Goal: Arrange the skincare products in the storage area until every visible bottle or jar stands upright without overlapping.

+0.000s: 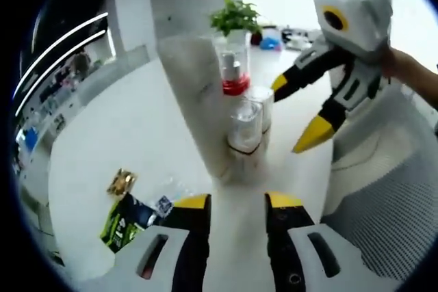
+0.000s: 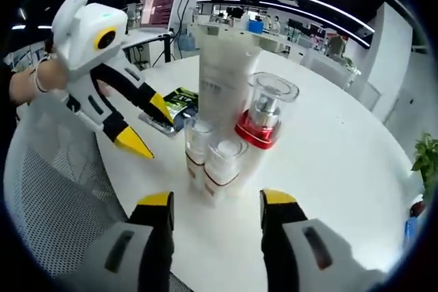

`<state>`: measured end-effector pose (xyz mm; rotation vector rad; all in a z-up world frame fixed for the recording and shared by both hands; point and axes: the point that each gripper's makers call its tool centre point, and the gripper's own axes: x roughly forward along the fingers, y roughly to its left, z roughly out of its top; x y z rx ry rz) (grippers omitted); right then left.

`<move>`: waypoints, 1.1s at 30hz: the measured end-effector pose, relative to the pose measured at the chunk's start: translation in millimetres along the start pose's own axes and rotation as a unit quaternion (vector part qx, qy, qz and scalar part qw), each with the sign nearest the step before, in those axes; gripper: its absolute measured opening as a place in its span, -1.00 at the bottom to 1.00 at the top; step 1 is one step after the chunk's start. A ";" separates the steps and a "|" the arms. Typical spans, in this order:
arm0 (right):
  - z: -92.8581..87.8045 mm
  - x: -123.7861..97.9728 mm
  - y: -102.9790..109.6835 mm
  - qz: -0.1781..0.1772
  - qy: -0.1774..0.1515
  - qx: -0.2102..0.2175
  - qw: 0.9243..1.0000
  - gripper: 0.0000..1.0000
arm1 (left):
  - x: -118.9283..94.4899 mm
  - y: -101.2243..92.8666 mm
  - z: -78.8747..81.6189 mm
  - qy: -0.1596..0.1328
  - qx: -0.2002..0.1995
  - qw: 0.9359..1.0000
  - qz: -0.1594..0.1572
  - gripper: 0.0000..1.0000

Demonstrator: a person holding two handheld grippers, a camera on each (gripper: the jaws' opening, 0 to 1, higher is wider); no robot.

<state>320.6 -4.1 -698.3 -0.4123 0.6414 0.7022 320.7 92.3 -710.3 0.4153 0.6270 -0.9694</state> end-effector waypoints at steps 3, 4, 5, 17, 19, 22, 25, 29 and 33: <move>5.3 -4.2 -0.5 -0.006 -0.009 0.003 1.000 0.22 | -8.2 1.9 -0.1 -0.002 0.002 1.000 0.005 -0.20; 8.5 -6.2 -1.1 -0.010 -0.016 0.004 1.000 0.27 | -12.4 2.9 0.3 -0.005 0.003 1.000 0.007 -0.17; 9.9 -7.6 -1.2 -0.012 -0.018 0.005 1.000 0.31 | -15.1 3.7 1.2 -0.008 0.003 1.000 0.009 -0.11; 30.2 -28.4 3.3 -0.027 -0.048 0.009 0.998 0.72 | -53.2 9.4 5.6 -0.019 0.009 0.999 0.033 0.37; 31.0 -30.9 5.8 -0.024 -0.050 0.005 0.998 0.77 | -59.9 10.1 5.3 -0.021 0.007 0.999 0.036 0.46; 33.1 -35.1 9.4 -0.024 -0.054 0.000 0.998 0.85 | -68.2 11.1 1.9 -0.019 0.004 0.999 0.041 0.55; 34.7 -39.3 13.6 -0.021 -0.054 -0.005 0.998 0.91 | -76.6 11.1 -1.3 -0.019 0.006 0.999 0.045 0.60; 39.6 -46.0 19.3 -0.017 -0.059 -0.012 0.998 0.99 | -87.6 13.1 -6.5 -0.012 0.000 0.998 0.059 0.73; 42.3 -51.9 23.8 -0.015 -0.056 -0.016 0.998 0.99 | -92.4 12.0 -9.3 -0.008 -0.003 0.998 0.055 0.77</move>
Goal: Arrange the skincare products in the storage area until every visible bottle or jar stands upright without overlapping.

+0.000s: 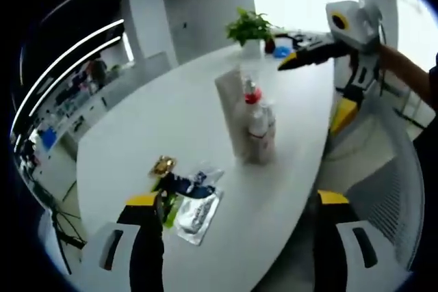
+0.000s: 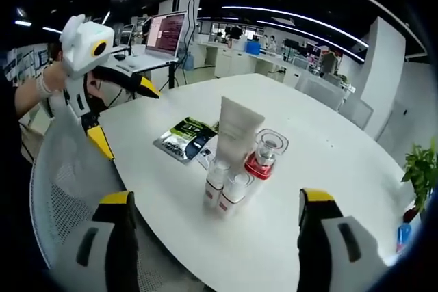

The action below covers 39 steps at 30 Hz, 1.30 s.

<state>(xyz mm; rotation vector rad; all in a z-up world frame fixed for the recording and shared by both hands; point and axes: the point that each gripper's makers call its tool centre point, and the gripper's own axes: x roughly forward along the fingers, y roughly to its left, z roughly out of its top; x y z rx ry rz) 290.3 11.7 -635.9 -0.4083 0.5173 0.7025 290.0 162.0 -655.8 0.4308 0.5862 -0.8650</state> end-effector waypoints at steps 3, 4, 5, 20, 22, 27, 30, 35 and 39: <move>4.2 -4.3 -1.2 -0.001 -0.005 -0.002 1.000 0.99 | -3.5 -3.4 -2.0 0.004 0.000 1.000 -0.003 0.82; 4.7 -5.5 -1.5 -0.001 -0.005 -0.004 1.000 0.99 | -4.0 -3.9 -2.5 0.005 0.000 1.000 -0.002 0.85; 5.1 -6.7 -1.5 0.000 -0.007 -0.008 1.000 0.99 | -4.6 -5.0 -2.9 0.006 0.000 1.000 -0.003 0.88; -2.6 -4.2 -9.8 0.039 -0.012 -0.024 0.999 0.99 | -1.6 -2.8 -3.1 0.015 -0.013 1.000 0.013 0.95; -2.4 -4.0 -13.5 0.040 -0.016 -0.025 0.999 0.99 | -0.3 -1.8 -4.7 0.024 -0.019 0.999 0.021 0.95; -2.1 0.0 -29.3 0.055 -0.022 -0.023 0.998 0.99 | 1.7 1.1 0.5 0.033 -0.028 0.998 0.040 0.95; -1.9 3.1 -35.1 0.059 -0.025 -0.030 0.998 0.99 | 1.8 6.5 2.3 0.037 -0.036 0.997 0.051 0.95; -6.1 12.1 -33.7 0.079 -0.022 -0.026 0.996 0.99 | 3.4 12.0 -4.2 0.056 -0.032 0.996 0.062 0.95; -10.9 15.0 -32.3 0.085 -0.021 -0.023 0.996 0.98 | 6.7 16.6 -9.5 0.063 -0.031 0.996 0.059 0.95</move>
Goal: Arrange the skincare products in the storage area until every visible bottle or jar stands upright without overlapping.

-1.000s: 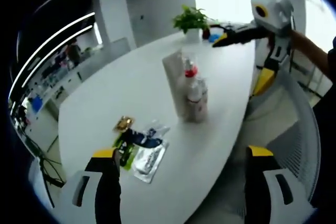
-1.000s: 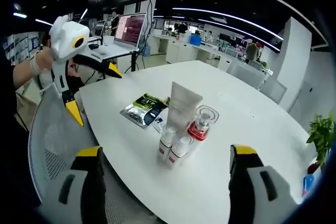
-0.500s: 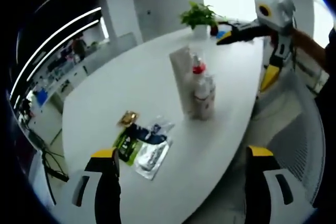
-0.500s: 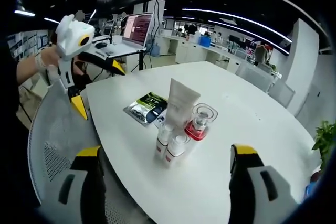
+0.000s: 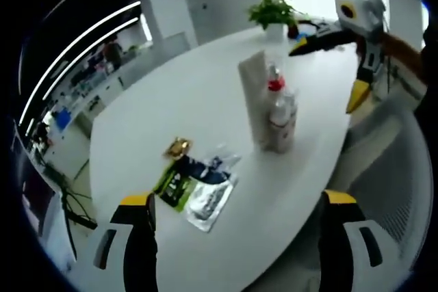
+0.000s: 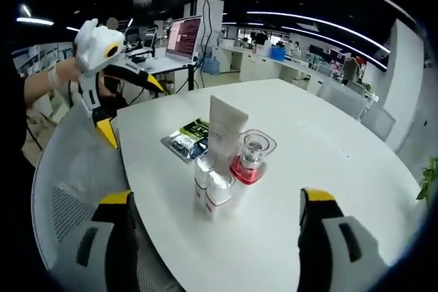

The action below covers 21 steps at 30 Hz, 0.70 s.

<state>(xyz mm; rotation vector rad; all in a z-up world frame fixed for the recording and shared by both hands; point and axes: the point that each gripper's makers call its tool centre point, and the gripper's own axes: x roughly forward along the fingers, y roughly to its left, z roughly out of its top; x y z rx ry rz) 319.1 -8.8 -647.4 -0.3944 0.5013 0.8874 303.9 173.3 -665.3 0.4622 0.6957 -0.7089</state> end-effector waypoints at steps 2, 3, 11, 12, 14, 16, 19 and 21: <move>-1.9 -0.9 -0.1 -0.002 0.003 0.005 1.000 0.90 | 1.5 3.0 -2.6 0.009 0.008 1.000 -0.001 0.95; -1.9 -0.9 0.0 -0.002 0.003 0.007 1.000 0.87 | 1.7 3.4 -2.6 0.009 0.010 1.000 -0.002 0.95; -2.2 -4.1 2.3 -0.038 0.016 0.021 0.999 0.55 | 14.0 17.3 -6.6 0.015 0.087 0.994 -0.057 0.95; -2.1 -4.1 3.9 -0.043 0.018 0.027 0.999 0.50 | 14.9 20.9 -6.0 0.012 0.103 0.992 -0.066 0.95; -3.3 -3.3 8.1 -0.047 0.023 0.033 0.998 0.44 | 15.9 26.9 -7.2 0.011 0.120 0.990 -0.078 0.95; -5.0 -3.3 12.1 -0.058 0.030 0.038 0.997 0.35 | 17.9 33.1 -9.1 0.010 0.144 0.985 -0.097 0.94; -5.8 -3.3 17.4 -0.074 0.037 0.050 0.995 0.28 | 22.8 43.3 -11.2 0.005 0.176 0.978 -0.113 0.85; -5.7 -3.4 19.7 -0.086 0.038 0.058 0.994 0.23 | 25.6 45.9 -14.5 0.006 0.196 0.972 -0.129 0.79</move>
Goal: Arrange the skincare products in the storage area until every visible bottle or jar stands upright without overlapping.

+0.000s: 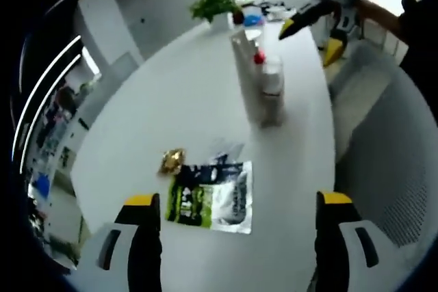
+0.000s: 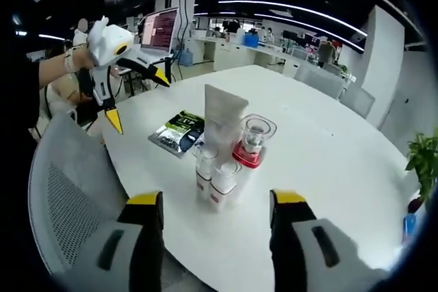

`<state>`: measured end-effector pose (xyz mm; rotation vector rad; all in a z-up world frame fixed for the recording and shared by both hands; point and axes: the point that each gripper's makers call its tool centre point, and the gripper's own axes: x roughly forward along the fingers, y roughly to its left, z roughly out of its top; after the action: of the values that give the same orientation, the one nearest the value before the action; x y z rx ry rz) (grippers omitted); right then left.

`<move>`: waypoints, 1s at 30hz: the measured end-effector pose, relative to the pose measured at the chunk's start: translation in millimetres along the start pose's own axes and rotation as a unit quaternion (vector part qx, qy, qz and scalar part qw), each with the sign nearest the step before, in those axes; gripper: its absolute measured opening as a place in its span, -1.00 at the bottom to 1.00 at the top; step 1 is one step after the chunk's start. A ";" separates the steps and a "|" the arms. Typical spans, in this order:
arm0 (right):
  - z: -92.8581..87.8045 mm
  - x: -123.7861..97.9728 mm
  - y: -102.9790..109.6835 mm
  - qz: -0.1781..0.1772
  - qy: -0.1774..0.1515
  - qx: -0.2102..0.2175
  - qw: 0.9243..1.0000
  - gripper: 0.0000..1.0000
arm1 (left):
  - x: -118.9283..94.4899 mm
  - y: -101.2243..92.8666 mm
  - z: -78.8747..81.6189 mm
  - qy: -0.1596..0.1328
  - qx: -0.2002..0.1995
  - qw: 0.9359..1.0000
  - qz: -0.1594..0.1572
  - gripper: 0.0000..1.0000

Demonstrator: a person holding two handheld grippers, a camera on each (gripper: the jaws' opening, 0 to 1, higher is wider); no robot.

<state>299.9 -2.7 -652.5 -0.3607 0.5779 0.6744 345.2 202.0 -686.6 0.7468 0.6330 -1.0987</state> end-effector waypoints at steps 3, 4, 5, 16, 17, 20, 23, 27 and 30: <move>0.5 0.0 7.0 -0.002 0.002 0.010 1.000 0.14 | 3.1 0.8 -6.4 0.009 0.045 0.999 -0.025 0.68; 0.2 0.2 9.0 -0.003 0.005 0.011 1.000 0.12 | 4.6 1.4 -8.6 0.013 0.063 0.997 -0.030 0.65; -1.2 0.3 10.9 -0.006 0.010 0.012 1.000 0.12 | 7.7 4.2 -13.8 0.023 0.076 0.996 -0.035 0.63; -1.3 -9.2 16.2 -0.027 0.015 0.040 0.999 0.04 | 34.3 34.8 -32.6 0.062 0.283 0.954 -0.070 0.25; -2.2 -9.7 16.2 -0.028 0.017 0.040 0.999 0.03 | 36.3 37.0 -34.3 0.066 0.299 0.949 -0.074 0.24; -3.9 -11.5 14.8 -0.035 0.021 0.043 0.998 0.04 | 42.7 44.5 -41.9 0.085 0.353 0.928 -0.086 0.22; -4.9 -12.1 14.1 -0.039 0.025 0.045 0.998 0.05 | 49.4 49.9 -46.7 0.095 0.398 0.908 -0.090 0.13; -7.0 -11.8 12.5 -0.043 0.030 0.046 0.998 0.08 | 62.3 53.4 -61.4 0.111 0.450 0.878 -0.122 0.12; -8.0 -10.4 12.2 -0.045 0.032 0.048 0.997 0.12 | 70.4 56.8 -63.8 0.118 0.474 0.864 -0.123 0.20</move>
<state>282.1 -2.7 -654.1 -0.3170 0.6483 0.5476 416.3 229.3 -766.8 1.7060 0.3611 -1.5835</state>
